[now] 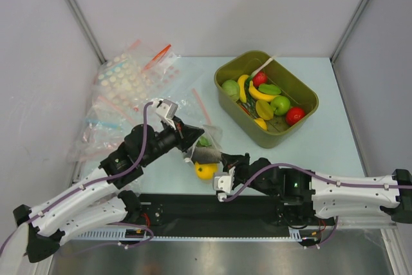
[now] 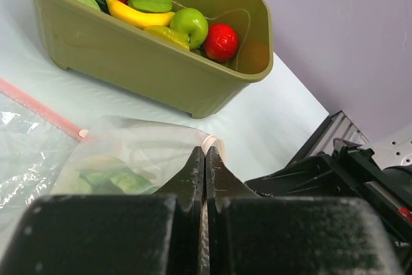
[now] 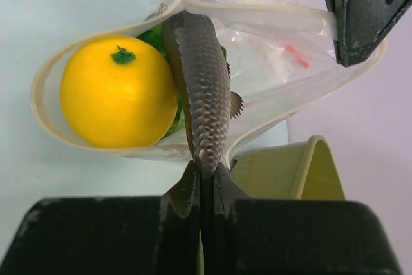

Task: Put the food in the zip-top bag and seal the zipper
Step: Adjust the fake fish in the zipper food storage bag.

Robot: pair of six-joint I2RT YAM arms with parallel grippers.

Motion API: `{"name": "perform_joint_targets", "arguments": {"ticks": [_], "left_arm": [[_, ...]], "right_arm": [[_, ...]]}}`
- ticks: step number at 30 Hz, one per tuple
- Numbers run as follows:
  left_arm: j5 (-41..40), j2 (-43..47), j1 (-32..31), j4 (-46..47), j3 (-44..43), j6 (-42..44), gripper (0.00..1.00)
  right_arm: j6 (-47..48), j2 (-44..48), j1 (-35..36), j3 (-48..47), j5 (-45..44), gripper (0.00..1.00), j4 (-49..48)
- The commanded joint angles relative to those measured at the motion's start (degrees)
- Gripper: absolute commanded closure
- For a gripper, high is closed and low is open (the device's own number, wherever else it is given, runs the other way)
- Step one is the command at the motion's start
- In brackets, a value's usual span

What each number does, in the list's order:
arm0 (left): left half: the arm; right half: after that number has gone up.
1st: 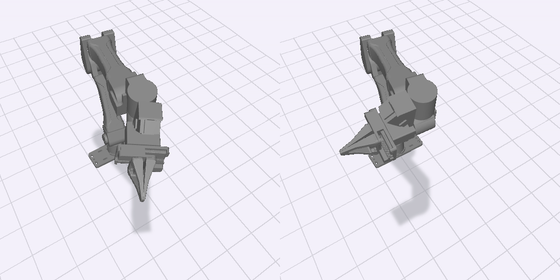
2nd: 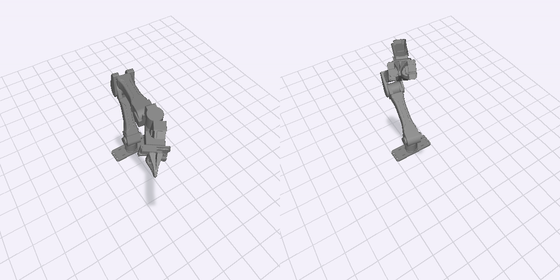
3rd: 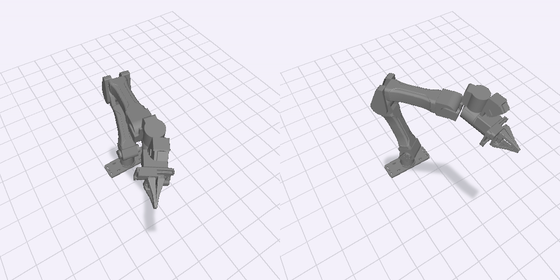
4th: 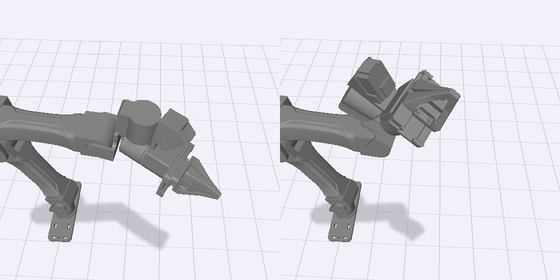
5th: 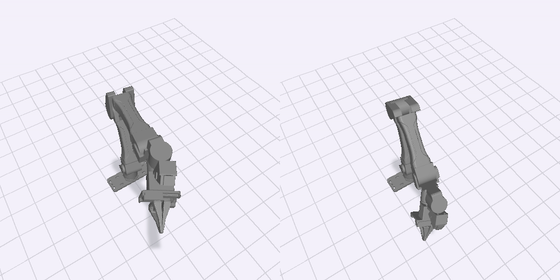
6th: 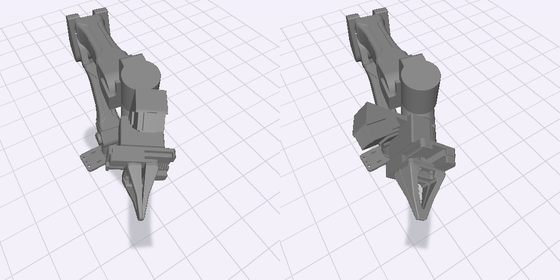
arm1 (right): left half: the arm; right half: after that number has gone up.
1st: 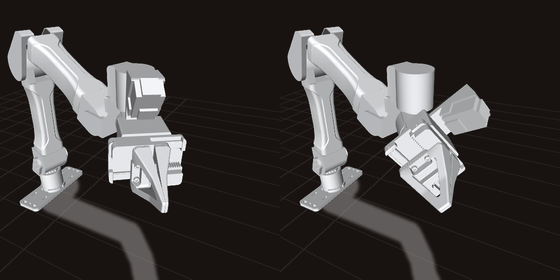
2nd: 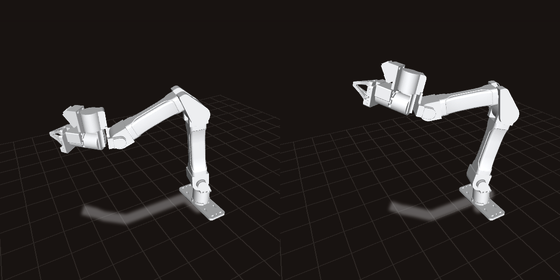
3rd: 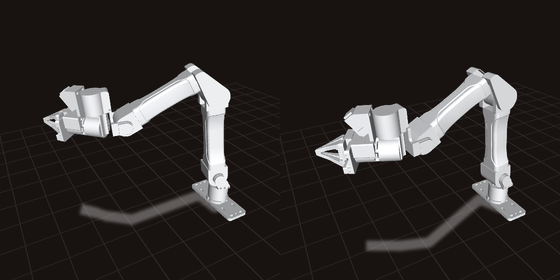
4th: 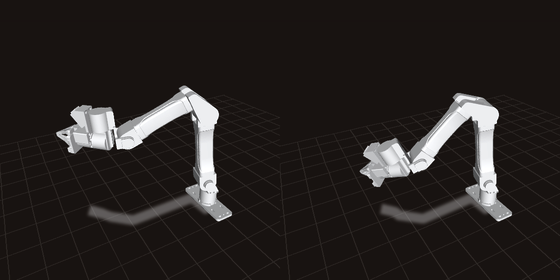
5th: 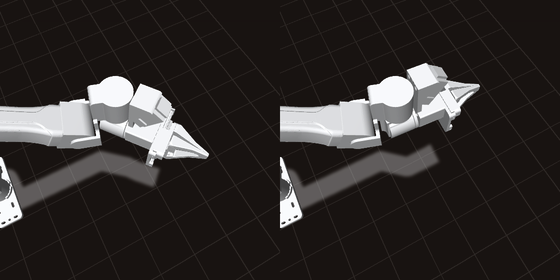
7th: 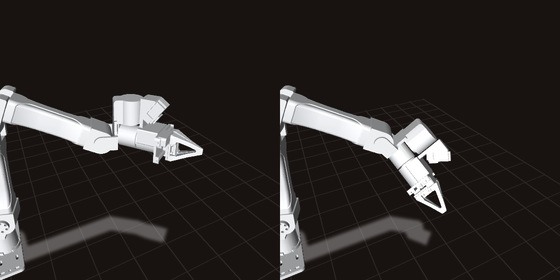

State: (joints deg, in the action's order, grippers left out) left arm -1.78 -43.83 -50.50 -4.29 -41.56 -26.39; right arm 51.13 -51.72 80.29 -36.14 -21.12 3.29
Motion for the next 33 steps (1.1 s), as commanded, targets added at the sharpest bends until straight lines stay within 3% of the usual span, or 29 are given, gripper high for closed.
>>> {"name": "perform_joint_targets", "arguments": {"ticks": [1,8,16,25,33], "left_arm": [[0.63,0.5,-0.21,2.45,-4.05,1.17,1.0],[4.33,-1.07,-0.56,0.96,-5.9,0.73,1.0],[7.23,-3.54,-1.35,1.39,-6.87,-0.32,1.0],[8.55,-3.28,-1.36,2.8,-6.34,-0.5,0.99],[7.32,-1.87,-1.44,2.1,-6.16,0.2,0.95]], "right_arm": [[-1.47,1.54,0.57,-3.32,3.88,1.0,0.93],[-8.06,1.98,-1.45,-4.02,7.58,1.0,-2.14],[-22.27,0.05,-7.6,-5.25,15.94,1.0,-6.89],[-38.03,-9.26,-13.14,-15.18,20.51,1.0,1.97],[-47.25,-11.38,-16.48,-17.12,23.5,1.0,1.63]]}}
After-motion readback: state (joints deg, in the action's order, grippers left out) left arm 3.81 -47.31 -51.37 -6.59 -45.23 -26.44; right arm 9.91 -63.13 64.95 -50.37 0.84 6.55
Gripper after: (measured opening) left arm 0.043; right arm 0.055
